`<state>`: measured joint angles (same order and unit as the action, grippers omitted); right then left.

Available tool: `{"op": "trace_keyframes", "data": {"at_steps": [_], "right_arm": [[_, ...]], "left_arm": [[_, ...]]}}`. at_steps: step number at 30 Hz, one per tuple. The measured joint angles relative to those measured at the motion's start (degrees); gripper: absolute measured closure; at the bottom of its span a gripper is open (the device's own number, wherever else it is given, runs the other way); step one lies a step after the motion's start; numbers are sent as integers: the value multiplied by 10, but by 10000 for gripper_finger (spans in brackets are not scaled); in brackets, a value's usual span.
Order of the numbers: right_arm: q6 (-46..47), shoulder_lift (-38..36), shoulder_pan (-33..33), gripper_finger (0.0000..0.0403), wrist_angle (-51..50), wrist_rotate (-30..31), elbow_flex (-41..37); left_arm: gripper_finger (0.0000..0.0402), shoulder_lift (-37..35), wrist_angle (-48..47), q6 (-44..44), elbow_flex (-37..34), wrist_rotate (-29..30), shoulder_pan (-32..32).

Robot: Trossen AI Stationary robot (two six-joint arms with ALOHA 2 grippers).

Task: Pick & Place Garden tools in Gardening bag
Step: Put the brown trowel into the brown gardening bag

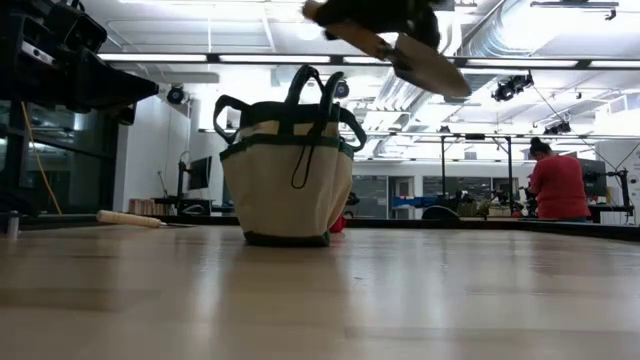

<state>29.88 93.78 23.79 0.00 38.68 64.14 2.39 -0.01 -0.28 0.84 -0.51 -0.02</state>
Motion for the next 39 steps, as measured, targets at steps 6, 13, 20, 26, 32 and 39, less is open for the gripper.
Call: {"op": "trace_keyframes", "data": {"at_steps": [6, 13, 20, 26, 32, 39], "right_arm": [[-50, -62, -10, 340, 198, 60, -130], [-143, -73, -63, 340, 450, -3, -219], [-191, -72, -130, 340, 616, -122, -260], [-176, -72, -178, 340, 676, -231, -283], [-177, -72, -223, 340, 697, -290, -298], [-159, -71, -294, 340, 697, -348, -298]], "left_arm": [[401, 0, 0, 0, 0, 0, 0], [401, 0, 0, 0, 0, 0, 0], [401, 0, 0, 0, 0, 0, 0], [401, 0, 0, 0, 0, 0, 0], [401, 0, 0, 0, 0, 0, 0], [401, 0, 0, 0, 0, 0, 0]]}}
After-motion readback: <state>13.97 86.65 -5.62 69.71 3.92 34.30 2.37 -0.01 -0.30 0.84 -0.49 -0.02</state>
